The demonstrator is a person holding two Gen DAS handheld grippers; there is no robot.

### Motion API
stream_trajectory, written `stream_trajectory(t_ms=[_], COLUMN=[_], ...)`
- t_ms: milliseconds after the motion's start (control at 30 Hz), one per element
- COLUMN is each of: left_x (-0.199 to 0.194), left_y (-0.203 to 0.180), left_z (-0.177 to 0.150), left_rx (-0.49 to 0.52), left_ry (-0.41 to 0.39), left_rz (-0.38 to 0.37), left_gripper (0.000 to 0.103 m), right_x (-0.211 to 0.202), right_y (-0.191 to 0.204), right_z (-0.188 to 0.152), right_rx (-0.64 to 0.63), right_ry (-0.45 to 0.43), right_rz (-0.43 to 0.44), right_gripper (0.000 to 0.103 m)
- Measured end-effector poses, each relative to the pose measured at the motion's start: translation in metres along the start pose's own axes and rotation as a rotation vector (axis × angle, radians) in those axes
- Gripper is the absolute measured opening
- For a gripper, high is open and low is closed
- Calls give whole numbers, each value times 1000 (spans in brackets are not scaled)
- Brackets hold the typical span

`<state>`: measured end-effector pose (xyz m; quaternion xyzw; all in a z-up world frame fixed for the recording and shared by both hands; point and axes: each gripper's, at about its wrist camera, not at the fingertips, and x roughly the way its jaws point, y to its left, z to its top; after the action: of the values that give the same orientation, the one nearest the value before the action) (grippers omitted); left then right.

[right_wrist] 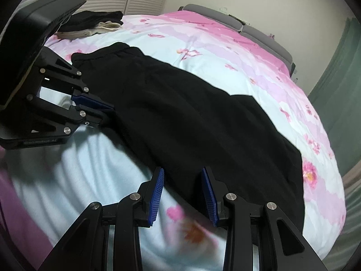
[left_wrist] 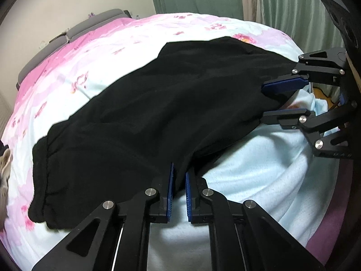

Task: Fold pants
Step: 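Move both grippers to the folded edge of the black pants, then close the left gripper on the pants edge while the right gripper grasps it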

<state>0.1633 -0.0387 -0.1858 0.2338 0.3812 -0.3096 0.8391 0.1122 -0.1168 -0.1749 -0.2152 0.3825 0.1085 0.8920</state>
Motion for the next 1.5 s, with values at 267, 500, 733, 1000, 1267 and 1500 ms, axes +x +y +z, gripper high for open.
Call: stream_trajectory(t_ms=[267,500,733,1000,1267,1500], left_x=[-9,-40,3,95,160,188], left_y=[2,19,45,66,58,55], left_z=[8,42,126,226,238,232], left_rx=[-55,-175,-213,-127,-65,-68], left_ry=[-7,-81,-112,-42,89,175], left_rz=[8,10,-24,-134,-208,-233], left_gripper=[23,75,75,71,61,33], right_x=[-4,-17,6,70,111,150], right_y=[-22,-95,-191,-283,-313,-324], right_z=[-7,2,24,25,0,-25], right_rx=[78,224,257,425,521,612], right_ry=[15,-18,-23,68,113,174], right_rz=[17,59,25,110,170,269], right_gripper=[36,36,46,46,46,46])
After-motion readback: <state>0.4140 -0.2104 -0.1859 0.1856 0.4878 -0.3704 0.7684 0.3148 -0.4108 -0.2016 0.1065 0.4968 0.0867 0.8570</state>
